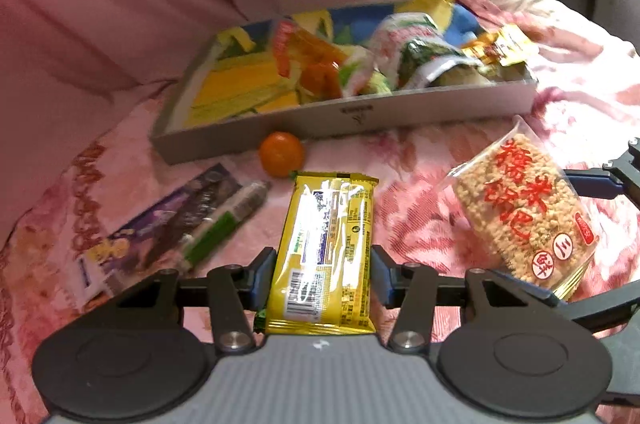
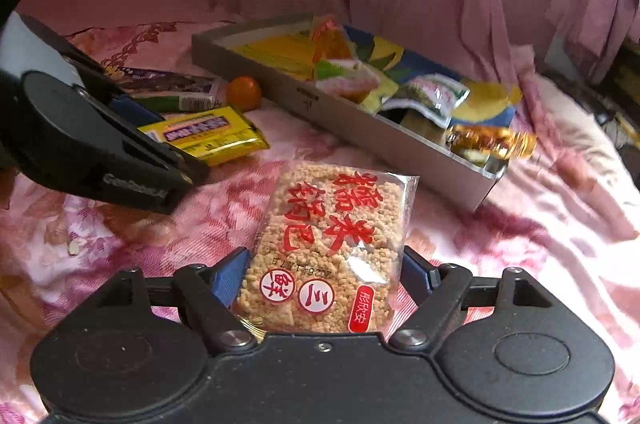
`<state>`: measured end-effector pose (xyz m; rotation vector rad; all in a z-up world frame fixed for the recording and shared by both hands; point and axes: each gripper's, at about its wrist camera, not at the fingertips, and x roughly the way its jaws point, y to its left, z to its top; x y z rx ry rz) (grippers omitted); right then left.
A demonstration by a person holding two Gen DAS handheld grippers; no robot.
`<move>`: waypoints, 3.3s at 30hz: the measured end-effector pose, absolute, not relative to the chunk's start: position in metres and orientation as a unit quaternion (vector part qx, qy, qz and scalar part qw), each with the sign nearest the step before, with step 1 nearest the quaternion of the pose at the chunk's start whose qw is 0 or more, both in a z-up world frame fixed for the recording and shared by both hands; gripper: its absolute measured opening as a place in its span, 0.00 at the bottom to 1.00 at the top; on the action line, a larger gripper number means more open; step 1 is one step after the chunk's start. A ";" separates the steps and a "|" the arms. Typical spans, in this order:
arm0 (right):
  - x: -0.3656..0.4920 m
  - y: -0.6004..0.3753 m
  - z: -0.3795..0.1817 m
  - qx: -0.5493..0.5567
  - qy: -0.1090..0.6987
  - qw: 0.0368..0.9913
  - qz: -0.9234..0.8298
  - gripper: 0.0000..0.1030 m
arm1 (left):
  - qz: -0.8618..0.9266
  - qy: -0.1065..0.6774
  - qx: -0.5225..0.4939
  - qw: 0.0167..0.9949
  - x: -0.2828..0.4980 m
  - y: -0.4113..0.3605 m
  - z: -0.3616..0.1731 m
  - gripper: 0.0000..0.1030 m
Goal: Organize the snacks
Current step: 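Lift both bars and carry them over the painted box lid, then lower both bars into the box lid and open both grippers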
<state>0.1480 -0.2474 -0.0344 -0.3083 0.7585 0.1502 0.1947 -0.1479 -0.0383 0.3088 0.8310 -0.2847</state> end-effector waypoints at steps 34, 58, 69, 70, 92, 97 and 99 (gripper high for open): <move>0.274 -0.317 0.014 -0.024 0.200 0.979 -0.017 0.78 | -0.045 0.335 -0.056 0.939 0.345 -0.153 -0.001 0.52; 0.320 -0.312 -0.017 -0.010 0.268 0.963 0.004 0.79 | -0.036 0.342 -0.047 0.938 0.370 -0.175 -0.018 0.53; 0.321 -0.313 -0.018 -0.007 0.264 0.965 0.004 0.85 | -0.035 0.345 -0.045 0.937 0.371 -0.177 -0.016 0.77; 0.321 -0.313 -0.018 -0.008 0.262 0.965 0.004 0.85 | -0.035 0.344 -0.047 0.937 0.371 -0.176 -0.016 0.79; 0.244 -0.315 0.039 0.025 0.157 0.987 -0.033 0.99 | 0.006 0.309 -0.088 0.947 0.292 -0.109 0.030 0.99; 0.212 -0.300 0.049 0.018 0.146 0.989 -0.014 0.99 | 0.011 0.334 -0.083 0.939 0.257 -0.083 0.026 0.99; 0.198 -0.292 0.052 0.013 0.145 0.989 -0.008 0.99 | 0.012 0.333 -0.084 0.939 0.242 -0.073 0.026 0.99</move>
